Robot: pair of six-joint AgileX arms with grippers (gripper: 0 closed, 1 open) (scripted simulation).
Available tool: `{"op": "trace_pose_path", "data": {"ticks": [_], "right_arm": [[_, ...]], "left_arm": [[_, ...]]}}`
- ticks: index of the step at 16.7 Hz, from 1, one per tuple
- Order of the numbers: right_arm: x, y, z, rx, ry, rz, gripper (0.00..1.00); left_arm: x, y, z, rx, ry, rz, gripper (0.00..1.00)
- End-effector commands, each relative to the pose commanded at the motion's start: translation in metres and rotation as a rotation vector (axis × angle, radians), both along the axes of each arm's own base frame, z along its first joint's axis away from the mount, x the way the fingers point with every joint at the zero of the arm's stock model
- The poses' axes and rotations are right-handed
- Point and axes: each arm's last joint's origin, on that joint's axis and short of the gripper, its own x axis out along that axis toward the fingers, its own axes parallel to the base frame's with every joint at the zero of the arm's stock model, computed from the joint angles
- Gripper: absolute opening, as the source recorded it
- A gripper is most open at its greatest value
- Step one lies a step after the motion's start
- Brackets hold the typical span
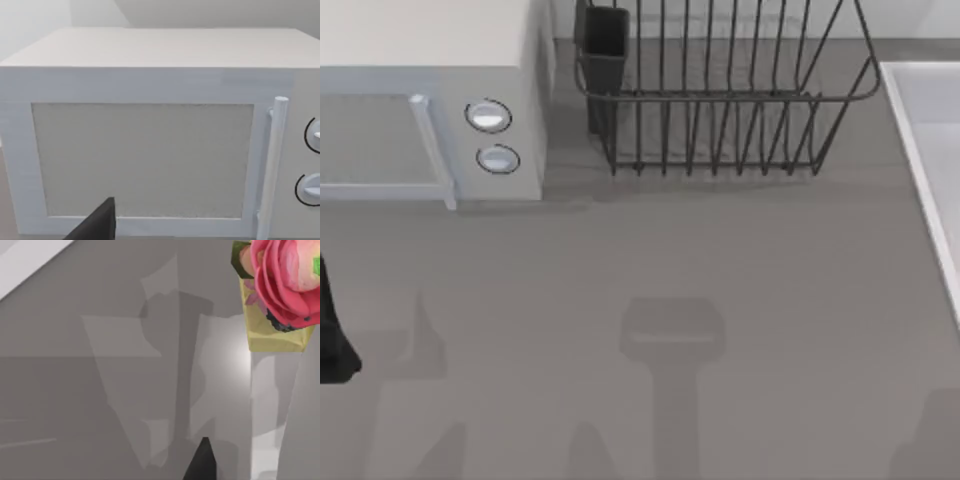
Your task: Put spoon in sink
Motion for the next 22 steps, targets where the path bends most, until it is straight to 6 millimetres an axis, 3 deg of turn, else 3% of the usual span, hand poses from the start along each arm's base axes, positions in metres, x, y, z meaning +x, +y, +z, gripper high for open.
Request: {"op": "trace_pose_path", "data": {"ticks": [4,9,12,16,22], "right_arm": [[-0.004,0.002,0.032,-0.011,-0.021,0.000,0.00],[-0.004,0.003,0.032,-0.009,-0.019,0.000,0.00],[0.009,-0.002,0.036,0.000,-0.001,-0.008,0.00],[0.056,-0.014,0.047,0.022,0.051,-0.019,0.00],[0.170,-0.026,0.062,0.025,0.071,-0.020,0.00]], "left_arm": [[0.000,0.000,0.000,0.000,0.000,0.000,1.00],[0.000,0.000,0.000,0.000,0.000,0.000,1.00],[0.000,0.000,0.000,0.000,0.000,0.000,1.00],[0.000,0.000,0.000,0.000,0.000,0.000,1.00],[0.000,0.000,0.000,0.000,0.000,0.000,1.00]]}}
